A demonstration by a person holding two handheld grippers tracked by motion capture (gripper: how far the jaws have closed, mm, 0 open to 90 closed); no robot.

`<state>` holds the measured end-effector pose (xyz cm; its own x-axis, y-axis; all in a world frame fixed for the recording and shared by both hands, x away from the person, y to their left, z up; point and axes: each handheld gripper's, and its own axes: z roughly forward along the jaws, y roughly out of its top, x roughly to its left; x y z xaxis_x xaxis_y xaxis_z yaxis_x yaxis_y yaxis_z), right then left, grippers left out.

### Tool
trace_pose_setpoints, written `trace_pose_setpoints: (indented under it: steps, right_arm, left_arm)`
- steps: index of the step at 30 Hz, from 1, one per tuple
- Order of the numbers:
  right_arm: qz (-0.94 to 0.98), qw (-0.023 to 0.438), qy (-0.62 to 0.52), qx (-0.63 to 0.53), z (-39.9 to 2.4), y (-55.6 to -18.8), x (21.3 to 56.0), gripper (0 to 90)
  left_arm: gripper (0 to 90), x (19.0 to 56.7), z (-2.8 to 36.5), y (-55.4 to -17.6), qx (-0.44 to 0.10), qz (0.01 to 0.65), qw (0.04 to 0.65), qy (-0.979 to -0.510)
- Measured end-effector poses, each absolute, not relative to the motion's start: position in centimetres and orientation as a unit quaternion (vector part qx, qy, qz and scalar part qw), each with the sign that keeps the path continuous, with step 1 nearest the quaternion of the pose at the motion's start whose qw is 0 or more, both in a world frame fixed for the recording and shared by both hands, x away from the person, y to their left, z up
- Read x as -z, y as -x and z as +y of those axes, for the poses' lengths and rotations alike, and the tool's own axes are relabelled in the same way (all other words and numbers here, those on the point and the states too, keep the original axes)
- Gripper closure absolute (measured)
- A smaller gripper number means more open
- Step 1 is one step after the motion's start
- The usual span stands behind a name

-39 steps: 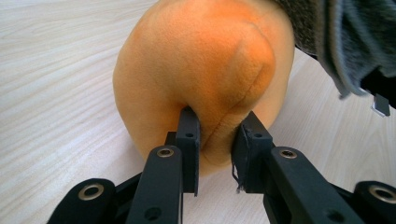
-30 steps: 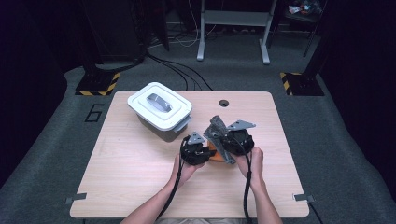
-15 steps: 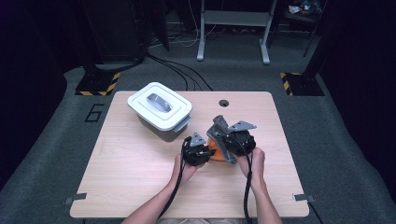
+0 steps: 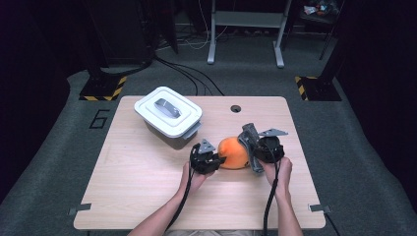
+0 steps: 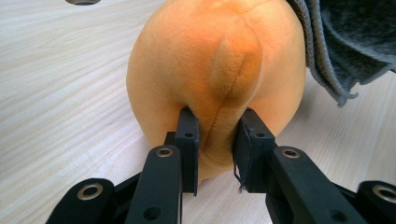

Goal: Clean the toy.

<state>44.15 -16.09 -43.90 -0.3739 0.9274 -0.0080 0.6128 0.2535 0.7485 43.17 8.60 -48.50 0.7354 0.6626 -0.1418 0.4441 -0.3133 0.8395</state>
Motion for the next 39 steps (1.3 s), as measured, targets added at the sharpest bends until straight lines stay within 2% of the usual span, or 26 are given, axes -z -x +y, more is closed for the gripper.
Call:
trace_pose_setpoints:
  steps: [8, 14, 22, 29, 39]
  right_arm:
    - [0.748, 0.202, -0.552, -0.31, -18.0, -45.6, 46.9, 68.9]
    - [0.742, 0.221, -0.533, -0.34, -17.9, -44.4, 44.7, 69.1]
    - [0.774, 0.241, -0.447, -0.377, -13.2, -42.0, 40.4, 68.9]
    - [0.806, 0.252, -0.412, -0.341, -9.1, -42.2, 41.1, 69.0]
    - [0.784, 0.239, -0.449, -0.357, -12.4, -42.9, 41.8, 69.3]
  left_arm:
    - [72.8, 48.6, 8.7, -43.2, -0.113, 0.347, 0.473, -0.802]
    - [72.8, 48.7, 8.7, -43.2, -0.113, 0.347, 0.475, -0.801]
    - [72.8, 48.6, 8.6, -43.1, -0.114, 0.343, 0.471, -0.805]
    - [72.8, 48.6, 8.7, -43.2, -0.117, 0.344, 0.469, -0.805]
    - [72.8, 48.5, 8.4, -43.1, -0.119, 0.337, 0.47, -0.807]
